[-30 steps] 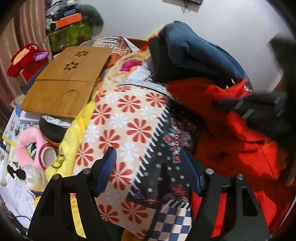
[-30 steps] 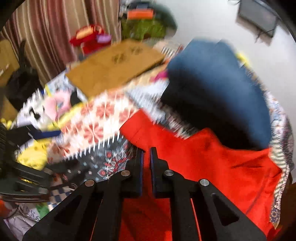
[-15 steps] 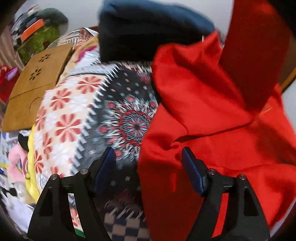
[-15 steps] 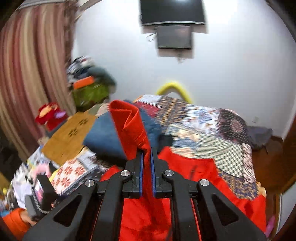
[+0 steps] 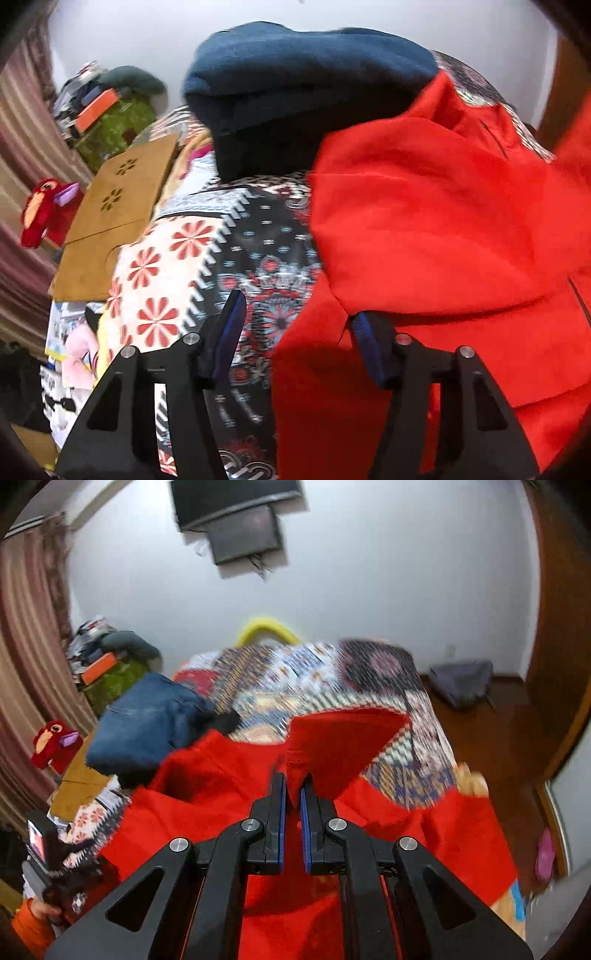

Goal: Fold large clothes

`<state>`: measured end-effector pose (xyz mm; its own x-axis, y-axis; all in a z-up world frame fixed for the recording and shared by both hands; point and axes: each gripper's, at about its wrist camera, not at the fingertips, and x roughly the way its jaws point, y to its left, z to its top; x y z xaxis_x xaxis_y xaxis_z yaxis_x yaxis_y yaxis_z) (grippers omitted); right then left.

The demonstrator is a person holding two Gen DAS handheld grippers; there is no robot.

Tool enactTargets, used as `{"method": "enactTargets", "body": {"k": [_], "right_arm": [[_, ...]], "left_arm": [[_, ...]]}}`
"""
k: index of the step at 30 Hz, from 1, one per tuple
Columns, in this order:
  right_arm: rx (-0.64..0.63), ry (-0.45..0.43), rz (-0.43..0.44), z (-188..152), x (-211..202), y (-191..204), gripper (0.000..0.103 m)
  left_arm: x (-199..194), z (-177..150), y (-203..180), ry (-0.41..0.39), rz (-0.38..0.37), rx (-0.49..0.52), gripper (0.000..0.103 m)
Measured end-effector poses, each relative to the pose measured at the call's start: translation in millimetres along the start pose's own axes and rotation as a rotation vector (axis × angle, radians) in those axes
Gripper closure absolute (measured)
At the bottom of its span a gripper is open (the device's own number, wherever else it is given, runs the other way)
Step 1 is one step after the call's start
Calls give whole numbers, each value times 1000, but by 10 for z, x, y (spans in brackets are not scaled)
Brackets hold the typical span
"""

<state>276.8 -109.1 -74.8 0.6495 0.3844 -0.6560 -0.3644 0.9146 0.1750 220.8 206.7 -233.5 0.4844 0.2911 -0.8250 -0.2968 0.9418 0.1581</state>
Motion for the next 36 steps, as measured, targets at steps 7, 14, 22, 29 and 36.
{"method": "enactTargets", "body": {"k": [7, 14, 22, 29, 36], "right_arm": [[93, 152, -25, -414, 135, -453, 97], [158, 289, -66, -785, 201, -766, 96], [204, 366, -69, -892, 51, -903, 94], [169, 240, -141, -785, -307, -912, 58], [268, 105, -153, -580, -674, -1244, 44]], "left_arm": [[153, -110, 277, 71, -50, -125, 44], [210, -201, 183, 101, -31, -95, 44], [-6, -159, 226, 98, -48, -64, 44], [-545, 85, 132, -15, -68, -7, 39], [-1093, 483, -262, -182, -125, 57, 22]]}}
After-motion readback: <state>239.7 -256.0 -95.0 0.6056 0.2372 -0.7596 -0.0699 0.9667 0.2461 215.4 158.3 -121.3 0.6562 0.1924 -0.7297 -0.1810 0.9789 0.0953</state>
